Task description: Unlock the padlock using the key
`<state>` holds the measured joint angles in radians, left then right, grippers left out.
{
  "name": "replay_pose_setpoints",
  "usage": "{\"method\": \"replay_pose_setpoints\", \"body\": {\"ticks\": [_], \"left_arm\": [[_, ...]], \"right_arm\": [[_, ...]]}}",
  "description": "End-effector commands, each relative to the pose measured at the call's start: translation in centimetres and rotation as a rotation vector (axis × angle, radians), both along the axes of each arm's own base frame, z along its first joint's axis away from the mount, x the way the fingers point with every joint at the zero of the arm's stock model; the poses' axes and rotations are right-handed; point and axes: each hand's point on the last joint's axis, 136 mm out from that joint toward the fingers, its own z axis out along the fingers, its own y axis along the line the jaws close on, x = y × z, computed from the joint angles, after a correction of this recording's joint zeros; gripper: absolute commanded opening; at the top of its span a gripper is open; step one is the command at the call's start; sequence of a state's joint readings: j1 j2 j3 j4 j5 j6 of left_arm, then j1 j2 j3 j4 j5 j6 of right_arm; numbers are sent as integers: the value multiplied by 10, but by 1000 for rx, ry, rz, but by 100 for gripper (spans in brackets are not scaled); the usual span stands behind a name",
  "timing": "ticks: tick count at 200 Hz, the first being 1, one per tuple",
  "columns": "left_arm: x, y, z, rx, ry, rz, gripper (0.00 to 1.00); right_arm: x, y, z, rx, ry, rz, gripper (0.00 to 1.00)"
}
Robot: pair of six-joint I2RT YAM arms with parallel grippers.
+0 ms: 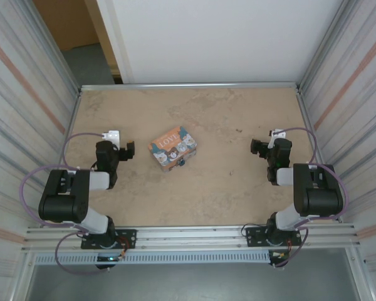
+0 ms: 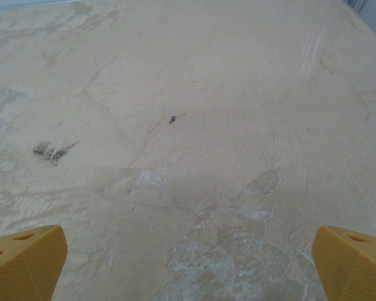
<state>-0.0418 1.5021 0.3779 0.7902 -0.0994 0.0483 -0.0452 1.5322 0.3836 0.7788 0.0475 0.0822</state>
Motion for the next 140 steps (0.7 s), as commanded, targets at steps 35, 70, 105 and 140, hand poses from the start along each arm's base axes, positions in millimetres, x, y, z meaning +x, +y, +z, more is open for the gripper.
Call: {"method": "replay_pose_setpoints", "body": {"ticks": [35,70,105,140], "left_arm": [[8,1,11,-1,-39,15,99],[8,1,10,-1,-37,15,99],[8,1,10,-1,-36,15,99],[5,-4,18,27,-66,11,99]], "right_arm": [[10,4,10,15,-34,9,100],[10,4,10,15,-36,11,100],[10,4,10,15,-36,11,100],[9,4,12,13,-42,11,100]]}}
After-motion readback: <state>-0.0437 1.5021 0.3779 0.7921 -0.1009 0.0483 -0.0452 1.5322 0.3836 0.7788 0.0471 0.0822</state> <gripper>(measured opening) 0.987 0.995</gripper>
